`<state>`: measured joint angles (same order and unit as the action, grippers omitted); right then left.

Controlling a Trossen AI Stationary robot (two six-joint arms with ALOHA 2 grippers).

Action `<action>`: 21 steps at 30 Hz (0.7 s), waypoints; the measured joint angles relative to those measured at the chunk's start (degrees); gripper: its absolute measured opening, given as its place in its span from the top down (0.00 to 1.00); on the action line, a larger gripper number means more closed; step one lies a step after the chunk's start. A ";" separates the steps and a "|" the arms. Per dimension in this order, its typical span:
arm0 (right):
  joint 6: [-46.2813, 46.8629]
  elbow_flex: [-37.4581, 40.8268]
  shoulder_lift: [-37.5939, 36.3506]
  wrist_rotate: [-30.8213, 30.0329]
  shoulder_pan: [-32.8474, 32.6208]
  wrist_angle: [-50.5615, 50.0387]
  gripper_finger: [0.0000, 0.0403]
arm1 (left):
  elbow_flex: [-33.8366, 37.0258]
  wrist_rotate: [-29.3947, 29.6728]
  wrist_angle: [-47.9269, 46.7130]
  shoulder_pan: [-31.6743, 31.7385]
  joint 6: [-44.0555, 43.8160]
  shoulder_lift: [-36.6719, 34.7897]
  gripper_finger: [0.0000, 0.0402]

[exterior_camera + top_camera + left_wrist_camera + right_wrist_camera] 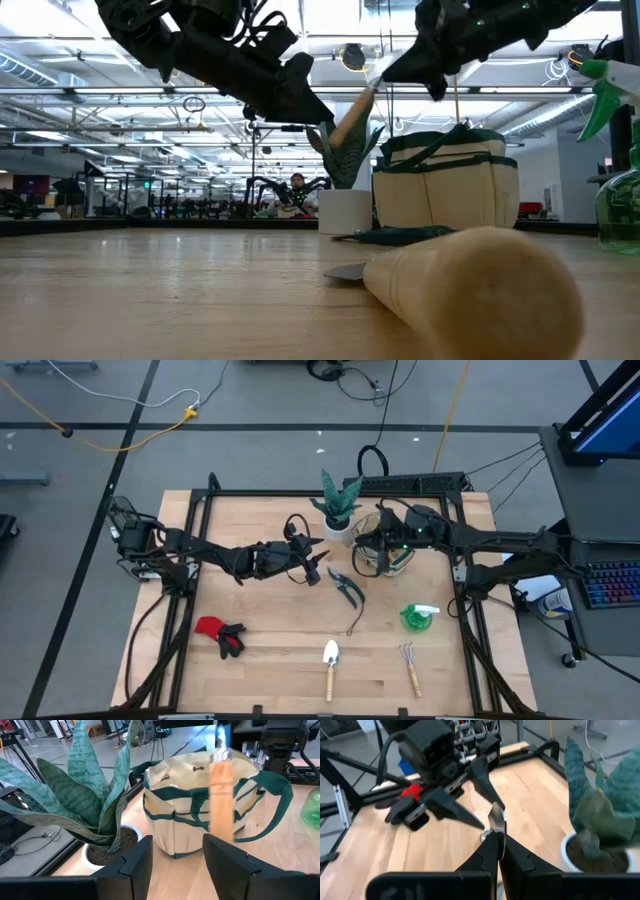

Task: Pick & Place Garden tools in Gardening bag
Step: Put the top brown trowel into the gardening bag

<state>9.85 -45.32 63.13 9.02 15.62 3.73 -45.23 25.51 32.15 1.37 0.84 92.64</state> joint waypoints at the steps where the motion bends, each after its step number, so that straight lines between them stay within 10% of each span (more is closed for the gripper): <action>1: 0.21 0.00 -0.79 -0.03 0.00 -1.21 1.00 | 0.00 0.00 -0.01 0.00 0.00 0.00 0.56; 21: 6.10 -1.16 -12.22 -1.53 1.95 -17.14 1.00 | 0.00 -0.03 -0.66 0.00 -0.32 0.00 0.56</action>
<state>15.95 -46.48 50.91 7.49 17.57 -13.41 -45.23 25.48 31.49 1.37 0.52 92.64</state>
